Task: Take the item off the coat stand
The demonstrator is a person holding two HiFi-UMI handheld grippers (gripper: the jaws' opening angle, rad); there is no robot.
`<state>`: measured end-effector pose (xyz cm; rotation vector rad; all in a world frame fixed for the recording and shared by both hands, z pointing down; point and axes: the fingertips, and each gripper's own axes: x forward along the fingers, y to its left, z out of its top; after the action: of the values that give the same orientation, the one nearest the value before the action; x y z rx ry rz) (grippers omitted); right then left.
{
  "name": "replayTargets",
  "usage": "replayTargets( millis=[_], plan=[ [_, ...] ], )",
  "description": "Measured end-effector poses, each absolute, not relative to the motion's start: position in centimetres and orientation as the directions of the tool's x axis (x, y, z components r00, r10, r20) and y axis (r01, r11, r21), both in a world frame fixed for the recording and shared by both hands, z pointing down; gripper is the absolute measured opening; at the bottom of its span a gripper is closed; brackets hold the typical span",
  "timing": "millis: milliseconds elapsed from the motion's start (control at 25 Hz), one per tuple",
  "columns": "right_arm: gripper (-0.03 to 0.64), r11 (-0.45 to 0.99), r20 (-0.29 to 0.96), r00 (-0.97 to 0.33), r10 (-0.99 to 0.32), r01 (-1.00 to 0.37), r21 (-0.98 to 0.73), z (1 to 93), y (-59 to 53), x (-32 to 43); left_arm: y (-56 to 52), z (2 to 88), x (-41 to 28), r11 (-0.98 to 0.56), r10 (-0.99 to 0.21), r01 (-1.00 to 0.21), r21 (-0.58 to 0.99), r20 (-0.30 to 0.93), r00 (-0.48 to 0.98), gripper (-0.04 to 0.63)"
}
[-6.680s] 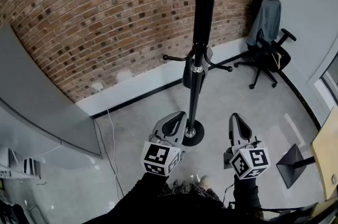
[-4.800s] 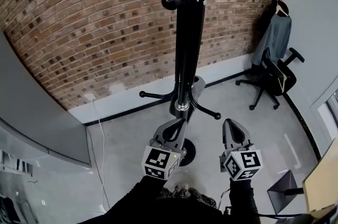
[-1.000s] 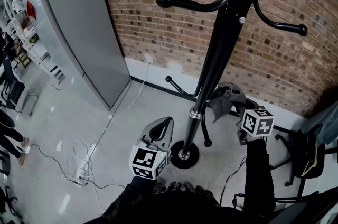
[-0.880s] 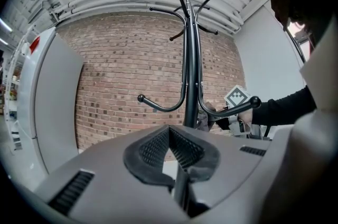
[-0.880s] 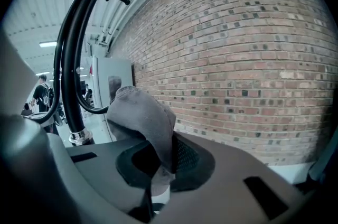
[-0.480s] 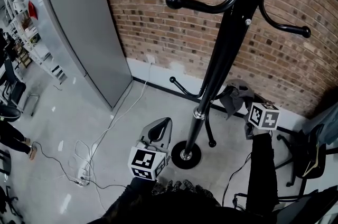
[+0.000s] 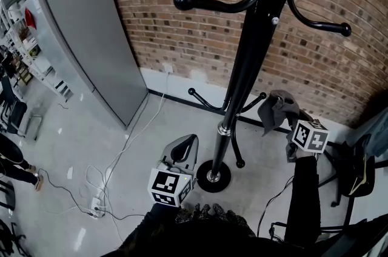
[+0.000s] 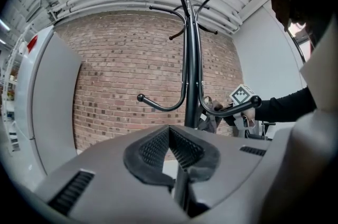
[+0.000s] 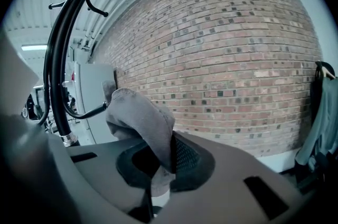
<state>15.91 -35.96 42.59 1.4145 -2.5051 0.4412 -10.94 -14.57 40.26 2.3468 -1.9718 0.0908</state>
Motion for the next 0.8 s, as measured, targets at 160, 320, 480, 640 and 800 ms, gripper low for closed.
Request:
replayTargets(
  millis=[160, 320, 480, 640, 800],
  plan=[
    [0.021, 0.459, 0.344, -0.476, -0.809, -0.878, -0.136, 43.0, -34.5, 18.1, -15.1, 40.5, -10.0, -0.206, -0.974, -0.978, 0.021, 0.097, 0.207, 0.008],
    [0.021, 0.425, 0.328, -0.447, -0.832, -0.894, -0.139, 42.6, -32.6, 20.3, -15.8, 40.7, -8.9, -0.244, -0.964, -0.969, 0.023, 0.099, 0.245, 0.008],
    [0.021, 0.389, 0.303, -0.409, -0.860, -0.912, -0.129, 41.8, -30.9, 22.2, -16.6, 41.0, -7.8, -0.289, -0.951, -0.957, 0.025, 0.103, 0.290, 0.008],
    [0.021, 0.352, 0.276, -0.375, -0.885, -0.927, -0.129, 40.8, -29.1, 23.6, -17.1, 41.2, -7.0, -0.328, -0.938, -0.944, 0.025, 0.111, 0.329, 0.008],
    [0.021, 0.311, 0.268, -0.332, -0.904, -0.943, -0.117, 40.4, -27.2, 24.7, -17.5, 41.5, -6.3, -0.364, -0.924, -0.931, 0.029, 0.116, 0.365, 0.008]
  ],
)
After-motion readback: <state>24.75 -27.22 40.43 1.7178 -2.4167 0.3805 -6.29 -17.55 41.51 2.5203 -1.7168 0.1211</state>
